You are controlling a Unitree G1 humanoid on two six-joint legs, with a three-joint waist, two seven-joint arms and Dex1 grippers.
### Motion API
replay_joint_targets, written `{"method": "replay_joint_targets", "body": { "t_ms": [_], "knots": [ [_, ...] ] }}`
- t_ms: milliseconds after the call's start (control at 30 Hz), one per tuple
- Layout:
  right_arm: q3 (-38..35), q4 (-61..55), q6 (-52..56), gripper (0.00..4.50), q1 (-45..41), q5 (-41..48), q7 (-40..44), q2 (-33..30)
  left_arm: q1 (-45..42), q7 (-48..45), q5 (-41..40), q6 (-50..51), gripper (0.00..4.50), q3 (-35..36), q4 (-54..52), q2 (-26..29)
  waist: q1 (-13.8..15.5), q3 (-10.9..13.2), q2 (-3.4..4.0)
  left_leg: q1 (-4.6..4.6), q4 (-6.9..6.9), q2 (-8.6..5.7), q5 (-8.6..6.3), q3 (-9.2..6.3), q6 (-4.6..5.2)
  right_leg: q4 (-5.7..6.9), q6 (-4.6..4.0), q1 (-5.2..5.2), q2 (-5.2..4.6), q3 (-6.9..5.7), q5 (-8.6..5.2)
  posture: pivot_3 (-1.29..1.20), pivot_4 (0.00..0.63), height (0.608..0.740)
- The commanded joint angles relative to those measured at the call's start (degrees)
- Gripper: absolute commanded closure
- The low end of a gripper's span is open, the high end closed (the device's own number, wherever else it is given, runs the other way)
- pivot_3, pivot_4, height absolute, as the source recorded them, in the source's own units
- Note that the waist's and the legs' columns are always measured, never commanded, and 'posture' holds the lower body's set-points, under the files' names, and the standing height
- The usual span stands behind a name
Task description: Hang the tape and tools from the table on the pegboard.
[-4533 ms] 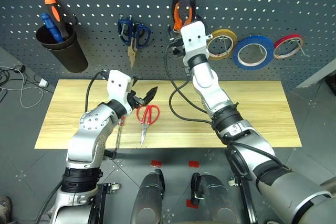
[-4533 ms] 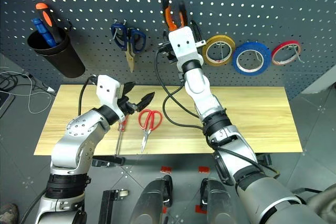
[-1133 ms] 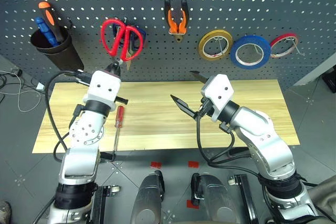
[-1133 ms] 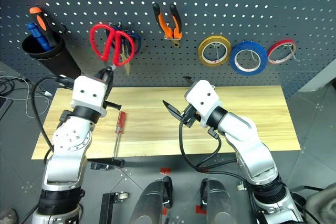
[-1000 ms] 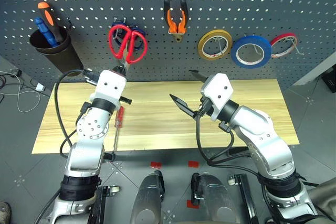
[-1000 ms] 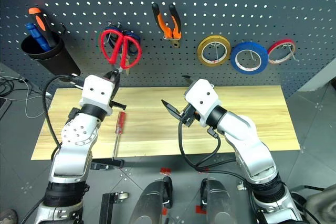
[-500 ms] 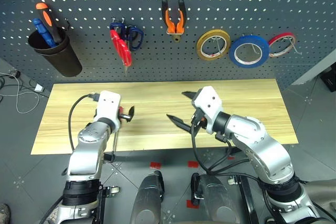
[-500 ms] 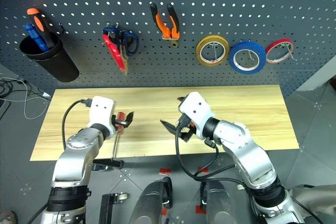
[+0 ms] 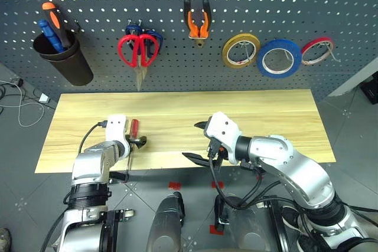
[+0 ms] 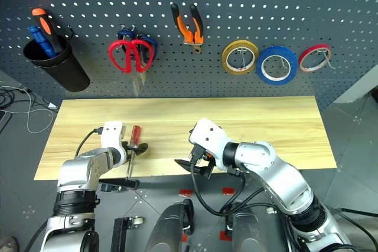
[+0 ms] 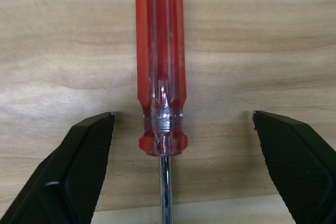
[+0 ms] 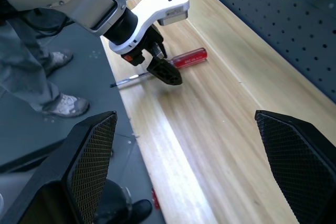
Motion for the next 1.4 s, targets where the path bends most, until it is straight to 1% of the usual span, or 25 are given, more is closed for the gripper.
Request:
{"method": "replay_joint_targets", "body": {
  "t_ms": [33, 100, 233, 267, 333, 400, 433, 533, 600, 633, 700, 767, 800, 900, 967, 1033, 1167, 1233, 1333, 1400],
  "knots": [
    [0.31, -1.56, -1.07, 0.00, -0.87, 0.44, 1.15, -0.63, -1.40, -0.10, -0.18, -2.13, 0.24, 0.17, 4.73, 1.09, 0.01, 0.00, 0.00, 0.00, 0.00, 0.02, 0.00, 0.00, 0.00, 0.00, 0.00, 0.00, 0.01, -0.02, 0.00, -0.02, 0.332, 0.740],
    [0.46, -1.63, -1.20, 0.00, -0.90, 0.33, 1.43, -1.09, -2.09, -0.23, -0.12, -2.93, 0.59, -0.27, 6.28, 1.11, -0.02, 0.00, 0.00, 0.01, 0.01, 0.01, 0.00, 0.02, 0.00, 0.00, 0.00, 0.00, 0.00, 0.01, 0.00, -0.03, 0.328, 0.740],
    [1.18, -1.78, -1.49, 0.00, -1.54, -0.22, 2.23, -2.51, -2.96, -1.13, 0.16, -4.85, 1.86, -1.61, 8.53, 1.45, -0.01, 0.00, 0.00, 0.01, 0.02, -0.03, 0.00, 0.03, 0.00, 0.00, 0.00, 0.01, -0.04, 0.02, 0.00, -0.03, 0.324, 0.740],
    [1.18, -1.92, -1.40, 0.00, -1.74, -0.10, 2.32, -2.76, -3.23, -1.55, 0.37, -5.95, 2.10, -1.93, 9.02, 1.83, -0.01, 0.00, 0.00, 0.01, 0.03, -0.02, 0.00, 0.02, 0.00, 0.00, 0.00, 0.01, -0.04, 0.00, 0.00, -0.03, 0.324, 0.740],
    [1.24, -1.95, -1.62, 0.00, -1.94, -0.09, 2.41, -3.15, -3.72, -2.14, 0.76, -8.06, 2.76, -2.42, 9.98, 2.49, -0.01, -0.01, -0.01, 0.01, 0.02, -0.02, 0.00, 0.02, -0.01, 0.01, 0.00, 0.01, -0.03, 0.00, 0.00, -0.04, 0.309, 0.740],
    [1.23, -1.88, -1.73, 0.00, -2.34, -0.15, 2.34, -3.12, -3.63, -3.56, 0.72, -10.01, 3.36, -2.90, 9.23, 3.61, -0.02, -0.01, -0.02, 0.01, 0.03, -0.02, 0.01, 0.02, -0.01, 0.01, 0.00, 0.01, -0.03, 0.00, 0.00, -0.04, 0.305, 0.740],
    [1.24, -1.75, -1.92, 0.00, -2.46, -0.30, 2.25, -3.03, -3.32, -4.02, 0.45, -10.88, 3.59, -2.74, 8.41, 3.96, -0.02, -0.01, -0.02, 0.01, 0.03, -0.02, 0.01, 0.02, -0.01, 0.01, 0.00, 0.01, -0.03, -0.01, 0.01, -0.04, 0.297, 0.740],
    [1.10, -1.39, -2.28, 0.00, -2.69, -0.63, 1.84, -2.63, -0.41, -4.76, 0.18, -15.97, 3.59, -1.81, 2.58, 4.99, -0.23, -0.05, -0.07, 0.00, 0.02, -0.01, 0.01, 0.04, -0.01, -0.03, -0.01, 0.00, -0.04, 0.00, 0.01, -0.04, 0.286, 0.740],
    [0.51, -1.14, -2.45, 0.00, -2.58, -0.65, 1.44, -2.33, 2.25, -3.44, 1.14, -21.93, 3.59, -0.99, -1.67, 5.29, -0.24, -0.05, -0.08, 0.00, 0.01, 0.00, 0.01, 0.04, -0.02, -0.04, -0.01, 0.00, -0.04, -0.01, 0.01, -0.03, 0.281, 0.740],
    [-0.82, -0.97, -2.10, 0.00, -2.61, -0.38, 0.29, -1.21, 5.72, -2.01, 1.83, -27.63, 3.59, 1.13, -8.25, 5.36, -0.32, -0.06, -0.09, 0.00, 0.01, 0.01, 0.01, 0.04, -0.02, -0.04, -0.01, 0.00, -0.04, -0.02, 0.01, -0.03, 0.279, 0.740],
    [-3.03, -0.93, -1.36, 0.00, -2.56, 0.41, -1.27, 0.50, 11.33, 0.18, 2.52, -34.76, 3.59, 4.17, -18.81, 4.98, -0.55, -0.11, -0.19, -0.01, 0.00, 0.05, 0.00, 0.06, -0.02, -0.07, -0.02, -0.02, -0.05, -0.01, 0.02, -0.02, 0.274, 0.740],
    [-4.52, -1.19, -1.01, 0.00, -2.23, 1.27, -1.59, 1.17, 15.05, 1.76, 3.17, -37.73, 3.59, 5.05, -25.35, 4.36, -0.40, -0.13, -0.22, -0.03, -0.02, 0.04, 0.00, 0.04, -0.02, -0.09, -0.03, 0.00, -0.07, -0.03, 0.02, 0.00, 0.269, 0.740],
    [-5.47, -1.56, -1.31, 0.00, -2.14, 2.10, -1.53, 1.87, 17.26, 3.65, 5.37, -40.04, 3.59, 5.63, -29.73, 4.25, -0.23, -0.15, -0.23, -0.02, -0.01, 0.03, 0.00, 0.03, -0.02, -0.07, -0.03, 0.01, -0.07, -0.04, 0.02, 0.00, 0.266, 0.740],
    [-7.73, -1.95, -2.22, 0.00, -2.32, 4.03, -1.57, 3.62, 19.94, 7.74, 9.17, -42.95, 3.59, 6.56, -37.06, 3.57, 0.15, -0.22, -0.28, 0.01, 0.01, 0.00, 0.00, -0.01, -0.01, -0.07, -0.03, 0.10, -0.08, -0.07, 0.02, 0.02, 0.258, 0.740],
    [-9.34, -1.32, -2.59, 0.00, -3.80, 5.40, -1.65, 5.11, 18.33, 11.02, 10.87, -42.76, 3.59, 8.18, -41.33, 3.23, 0.45, -0.28, -0.38, 0.01, 0.02, -0.01, -0.01, -0.05, 0.01, -0.06, -0.02, 0.13, -0.08, -0.11, 0.04, 0.04, 0.249, 0.740],
    [-10.07, -0.78, -2.78, 0.00, -4.57, 5.99, -1.41, 5.61, 16.40, 13.05, 11.43, -41.61, 3.59, 9.05, -42.97, 3.03, 0.65, -0.36, -0.48, 0.01, 0.03, 0.00, -0.01, -0.08, 0.01, -0.05, -0.01, 0.13, -0.06, -0.14, 0.09, 0.05, 0.245, 0.740],
    [-9.92, 1.17, -3.35, 0.00, -6.84, 6.16, -1.62, 6.84, 5.69, 14.50, 8.72, -38.41, 3.59, 10.82, -40.39, 4.59, 1.41, -0.74, -0.76, 0.01, 0.04, 0.01, 0.01, -0.15, 0.01, 0.00, -0.03, 0.14, -0.02, -0.23, 0.13, 0.07, 0.239, 0.740],
    [-9.30, 2.24, -3.85, 0.00, -8.12, 5.92, -1.86, 8.05, -3.23, 13.89, 5.27, -37.58, 3.59, 11.35, -34.56, 5.48, 1.51, -0.81, -0.83, 0.00, 0.05, 0.01, 0.02, -0.19, -0.01, 0.00, -0.03, 0.15, -0.01, -0.27, 0.13, 0.07, 0.235, 0.740],
    [-8.24, 3.83, -4.60, 0.00, -9.76, 5.19, -2.34, 9.77, -15.15, 10.44, 1.61, -40.74, 3.59, 10.30, -23.40, 7.33, 1.55, -0.90, -0.98, -0.04, 0.08, -0.02, 0.07, -0.37, -0.06, 0.01, -0.04, 0.21, -0.01, -0.46, 0.13, 0.07, 0.232, 0.740],
    [-7.64, 4.25, -4.90, 0.00, -10.47, 4.89, -2.39, 10.41, -21.04, 8.29, 0.16, -43.68, 3.59, 10.22, -15.83, 8.86, 1.54, -0.91, -0.99, -0.05, 0.10, -0.06, 0.07, -0.39, -0.06, -0.03, -0.04, 0.24, -0.02, -0.48, 0.13, 0.07, 0.232, 0.740]
  ]
}}
